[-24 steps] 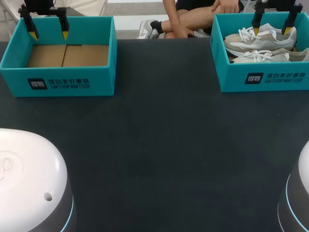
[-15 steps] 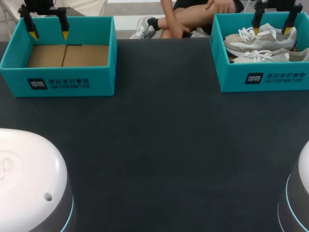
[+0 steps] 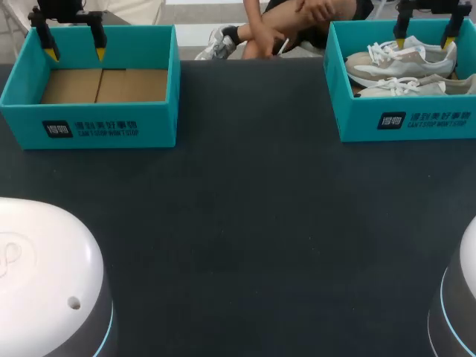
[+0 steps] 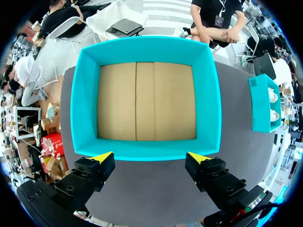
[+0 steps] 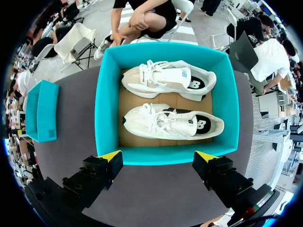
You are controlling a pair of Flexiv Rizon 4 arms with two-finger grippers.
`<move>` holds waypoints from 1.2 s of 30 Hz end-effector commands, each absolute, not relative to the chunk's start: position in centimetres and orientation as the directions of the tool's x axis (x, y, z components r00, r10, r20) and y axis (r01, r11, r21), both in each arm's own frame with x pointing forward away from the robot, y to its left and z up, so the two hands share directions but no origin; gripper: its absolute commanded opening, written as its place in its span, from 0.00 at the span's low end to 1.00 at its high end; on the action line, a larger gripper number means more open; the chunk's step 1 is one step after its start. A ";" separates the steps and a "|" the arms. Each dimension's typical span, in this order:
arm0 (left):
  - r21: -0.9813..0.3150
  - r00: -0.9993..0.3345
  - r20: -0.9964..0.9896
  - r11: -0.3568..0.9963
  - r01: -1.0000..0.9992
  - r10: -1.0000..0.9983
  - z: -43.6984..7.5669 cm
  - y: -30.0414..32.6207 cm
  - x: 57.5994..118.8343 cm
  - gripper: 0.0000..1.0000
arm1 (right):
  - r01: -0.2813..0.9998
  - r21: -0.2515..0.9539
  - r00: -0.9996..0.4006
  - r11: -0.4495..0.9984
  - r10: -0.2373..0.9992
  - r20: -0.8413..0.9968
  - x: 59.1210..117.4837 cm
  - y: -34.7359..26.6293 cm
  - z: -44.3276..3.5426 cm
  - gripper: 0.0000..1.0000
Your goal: Take the shoe out of the shoebox, open the shoe tongue, remove and reinsert the insole, then place the shoe into the shoebox
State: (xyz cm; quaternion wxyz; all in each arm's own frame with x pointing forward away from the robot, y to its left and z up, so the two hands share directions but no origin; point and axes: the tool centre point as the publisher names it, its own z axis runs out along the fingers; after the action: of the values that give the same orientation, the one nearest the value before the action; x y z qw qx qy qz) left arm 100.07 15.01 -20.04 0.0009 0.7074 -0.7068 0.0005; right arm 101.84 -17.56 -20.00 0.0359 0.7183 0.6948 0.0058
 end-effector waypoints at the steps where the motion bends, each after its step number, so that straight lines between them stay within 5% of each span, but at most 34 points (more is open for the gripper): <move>1: 0.001 0.000 0.001 0.000 -1.000 -1.000 -20.0 15.0 100.1 1.00 | 0.988 0.133 0.088 -0.079 0.994 -0.062 101.5 -20.6 -20.9 1.00; 15: 0.001 0.000 0.001 0.000 -1.000 -1.000 -20.0 15.0 100.1 1.00 | 0.978 0.130 0.185 -0.164 0.969 -0.166 102.1 -30.0 -26.2 1.00; 19: 0.001 0.000 0.001 0.000 -1.000 -1.000 -20.0 15.0 100.1 1.00 | 0.969 0.145 0.226 -0.202 0.959 -0.172 102.0 -30.9 -27.1 0.48; 20: 0.001 0.000 0.001 0.000 -1.000 -1.000 -20.0 15.0 100.1 1.00 | 0.966 0.153 0.235 -0.211 0.957 -0.168 102.1 -31.1 -27.2 0.44; 36: 0.001 0.000 0.001 0.000 -1.000 -1.000 -20.0 15.0 100.1 1.00 | 0.969 0.171 0.213 -0.179 0.954 -0.209 103.9 -34.1 -31.9 0.43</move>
State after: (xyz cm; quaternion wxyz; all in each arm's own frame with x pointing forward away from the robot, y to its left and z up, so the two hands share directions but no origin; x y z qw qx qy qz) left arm 100.07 14.99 -20.04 0.0008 0.7073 -0.7069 0.0003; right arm 103.43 -33.72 -31.24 0.1355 0.7667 0.6270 -0.0266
